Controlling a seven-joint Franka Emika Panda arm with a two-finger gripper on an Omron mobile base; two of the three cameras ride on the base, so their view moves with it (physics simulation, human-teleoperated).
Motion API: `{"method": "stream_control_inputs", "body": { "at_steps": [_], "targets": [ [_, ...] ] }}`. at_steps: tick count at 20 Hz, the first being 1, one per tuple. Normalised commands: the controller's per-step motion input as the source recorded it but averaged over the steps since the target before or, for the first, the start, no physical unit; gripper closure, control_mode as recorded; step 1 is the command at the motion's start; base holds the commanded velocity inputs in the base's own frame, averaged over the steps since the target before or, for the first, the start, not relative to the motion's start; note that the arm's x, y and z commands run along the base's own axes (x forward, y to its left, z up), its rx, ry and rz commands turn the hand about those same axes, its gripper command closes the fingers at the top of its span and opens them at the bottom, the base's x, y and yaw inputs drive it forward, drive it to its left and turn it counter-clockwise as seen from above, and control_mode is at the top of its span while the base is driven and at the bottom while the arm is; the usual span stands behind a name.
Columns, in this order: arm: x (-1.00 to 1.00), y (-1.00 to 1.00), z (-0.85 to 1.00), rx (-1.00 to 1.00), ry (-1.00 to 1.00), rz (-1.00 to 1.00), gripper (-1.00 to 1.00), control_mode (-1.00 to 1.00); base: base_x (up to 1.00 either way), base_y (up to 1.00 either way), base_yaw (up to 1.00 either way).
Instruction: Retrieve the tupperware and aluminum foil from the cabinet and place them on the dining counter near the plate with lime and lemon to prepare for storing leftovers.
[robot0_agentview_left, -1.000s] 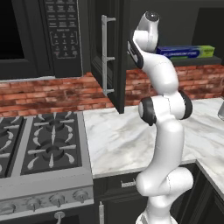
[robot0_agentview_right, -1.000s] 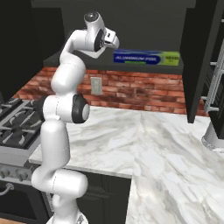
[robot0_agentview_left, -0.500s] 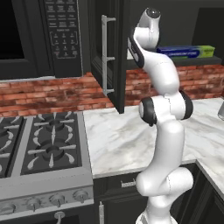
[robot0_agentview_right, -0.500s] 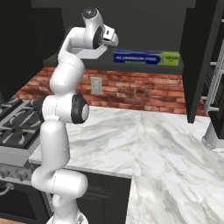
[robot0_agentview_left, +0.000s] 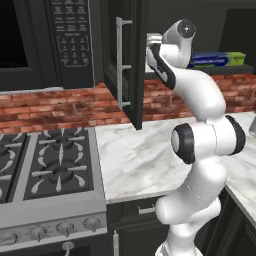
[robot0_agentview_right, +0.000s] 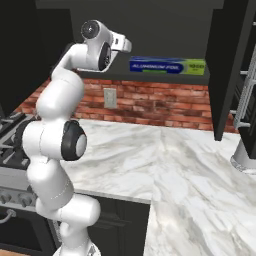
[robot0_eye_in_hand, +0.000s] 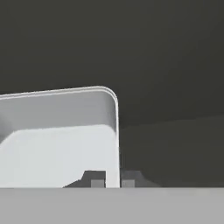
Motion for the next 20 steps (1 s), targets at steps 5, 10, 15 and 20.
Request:
{"method": "stream_control_inputs", "body": {
  "at_steps": [5, 10, 15, 20],
  "targets": [
    [-1.00, 0.06, -0.05, -0.02, -0.18, 0.00, 1.00, -1.00, 0.00, 0.00, 0.00],
    [-1.00, 0.03, 0.06, 0.00, 0.02, 0.00, 1.00, -1.00, 0.00, 0.00, 0.00],
    [-1.00, 0.00, 0.34, 0.00, 0.15, 0.00, 1.00, -1.00, 0.00, 0.00, 0.00],
    [-1.00, -0.02, 0.12, 0.00, 0.22, 0.00, 1.00, -1.00, 0.00, 0.00, 0.00]
  ]
}}
